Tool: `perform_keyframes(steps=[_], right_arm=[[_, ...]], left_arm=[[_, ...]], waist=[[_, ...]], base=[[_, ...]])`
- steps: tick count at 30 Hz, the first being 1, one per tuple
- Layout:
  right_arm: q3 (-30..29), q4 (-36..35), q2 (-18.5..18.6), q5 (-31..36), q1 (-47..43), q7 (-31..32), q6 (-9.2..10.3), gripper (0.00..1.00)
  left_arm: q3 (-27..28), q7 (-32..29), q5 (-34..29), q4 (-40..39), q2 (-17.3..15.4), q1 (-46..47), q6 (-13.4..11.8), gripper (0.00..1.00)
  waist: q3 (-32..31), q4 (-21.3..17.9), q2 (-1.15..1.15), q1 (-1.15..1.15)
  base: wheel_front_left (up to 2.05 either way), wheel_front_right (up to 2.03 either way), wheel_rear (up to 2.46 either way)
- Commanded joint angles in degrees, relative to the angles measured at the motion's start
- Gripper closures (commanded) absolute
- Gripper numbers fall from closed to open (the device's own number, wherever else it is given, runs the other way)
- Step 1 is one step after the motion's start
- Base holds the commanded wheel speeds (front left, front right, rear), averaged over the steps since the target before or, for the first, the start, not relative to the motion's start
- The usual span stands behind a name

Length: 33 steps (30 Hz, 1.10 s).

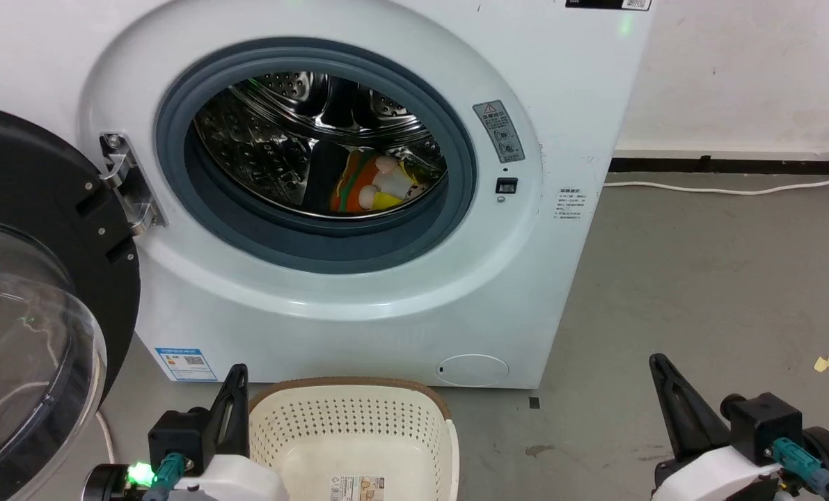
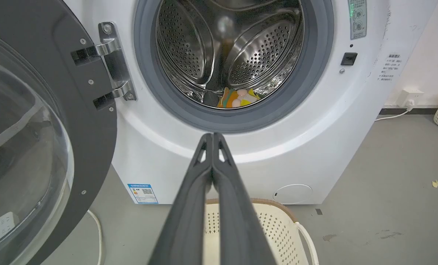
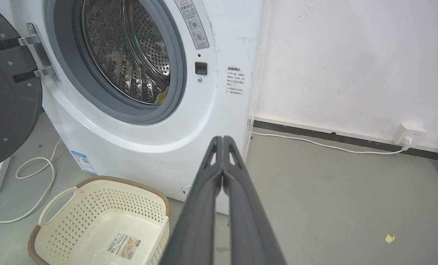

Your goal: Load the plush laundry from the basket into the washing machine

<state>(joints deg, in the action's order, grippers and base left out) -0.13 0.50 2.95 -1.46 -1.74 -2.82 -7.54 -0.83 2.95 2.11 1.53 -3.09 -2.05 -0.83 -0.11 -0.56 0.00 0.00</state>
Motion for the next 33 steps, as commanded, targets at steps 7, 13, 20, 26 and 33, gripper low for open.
perform_keyframes(steps=[7,13,20,26,33], right_arm=[[0.09,-0.34,-0.06,0.74,1.06,0.96,0.05,1.0],[0.1,-0.4,-0.07,1.01,1.32,1.67,0.05,1.0],[0.12,-0.46,-0.07,1.28,1.58,2.37,0.05,1.0],[0.13,-0.5,-0.07,1.46,1.74,2.82,0.05,1.0],[0.13,-0.5,-0.07,1.46,1.74,2.82,0.05,1.0]], left_arm=[[0.44,-1.1,-0.95,-0.73,0.06,1.31,0.47,1.0],[0.59,-1.8,-1.39,-1.03,0.12,1.59,0.6,1.0],[0.74,-2.5,-1.83,-1.34,0.18,1.87,0.74,1.0],[0.83,-2.95,-2.11,-1.53,0.22,2.05,0.83,1.0],[0.83,-2.95,-2.11,-1.53,0.22,2.05,0.83,1.0]], waist=[[0.03,0.18,0.0,0.0],[0.06,0.32,0.0,0.0],[0.09,0.47,0.0,0.0],[0.11,0.56,0.0,0.0],[0.11,0.56,0.0,0.0]], base=[[0.0,0.0,0.0],[0.0,0.0,0.0],[0.0,0.0,0.0],[0.0,0.0,0.0],[0.0,0.0,0.0]])
